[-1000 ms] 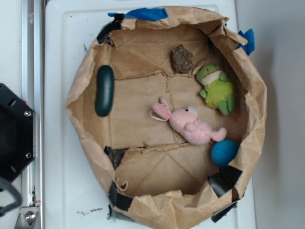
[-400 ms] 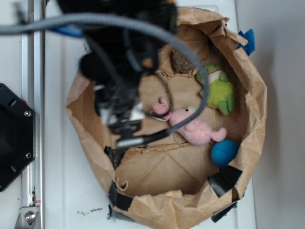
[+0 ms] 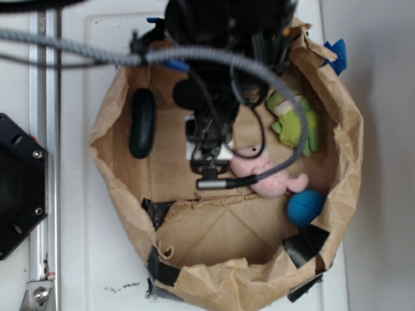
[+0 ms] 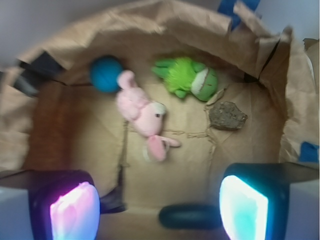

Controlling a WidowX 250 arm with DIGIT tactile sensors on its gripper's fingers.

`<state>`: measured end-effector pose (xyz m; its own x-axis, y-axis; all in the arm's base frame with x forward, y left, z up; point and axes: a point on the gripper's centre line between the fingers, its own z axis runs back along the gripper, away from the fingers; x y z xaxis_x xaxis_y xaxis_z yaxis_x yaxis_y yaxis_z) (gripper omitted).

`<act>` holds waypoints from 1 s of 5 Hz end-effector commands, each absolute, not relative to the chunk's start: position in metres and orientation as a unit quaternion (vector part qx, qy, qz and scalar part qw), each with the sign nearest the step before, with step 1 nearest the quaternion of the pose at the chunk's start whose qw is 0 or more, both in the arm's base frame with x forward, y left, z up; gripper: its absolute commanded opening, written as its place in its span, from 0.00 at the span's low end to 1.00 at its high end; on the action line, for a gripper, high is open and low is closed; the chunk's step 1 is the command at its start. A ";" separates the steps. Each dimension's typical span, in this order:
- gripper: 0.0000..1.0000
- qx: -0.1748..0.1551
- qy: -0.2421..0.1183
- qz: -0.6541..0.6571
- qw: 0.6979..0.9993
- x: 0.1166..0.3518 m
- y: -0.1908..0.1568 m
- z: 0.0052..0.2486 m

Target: Grab the rock.

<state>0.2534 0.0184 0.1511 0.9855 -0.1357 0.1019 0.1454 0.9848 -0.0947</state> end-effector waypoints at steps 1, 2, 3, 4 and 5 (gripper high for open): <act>1.00 -0.005 -0.036 -0.145 0.989 0.245 -0.011 0.125; 1.00 -0.018 -0.020 -0.102 0.994 0.248 0.015 0.106; 1.00 -0.018 -0.019 -0.070 0.997 0.252 0.045 0.099; 1.00 -0.016 -0.032 -0.049 0.998 0.257 0.065 0.102; 1.00 0.006 -0.039 -0.022 0.999 0.265 0.069 0.102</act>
<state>0.2554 0.0660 0.0871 0.9986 -0.0478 0.0237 0.0479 0.9988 -0.0037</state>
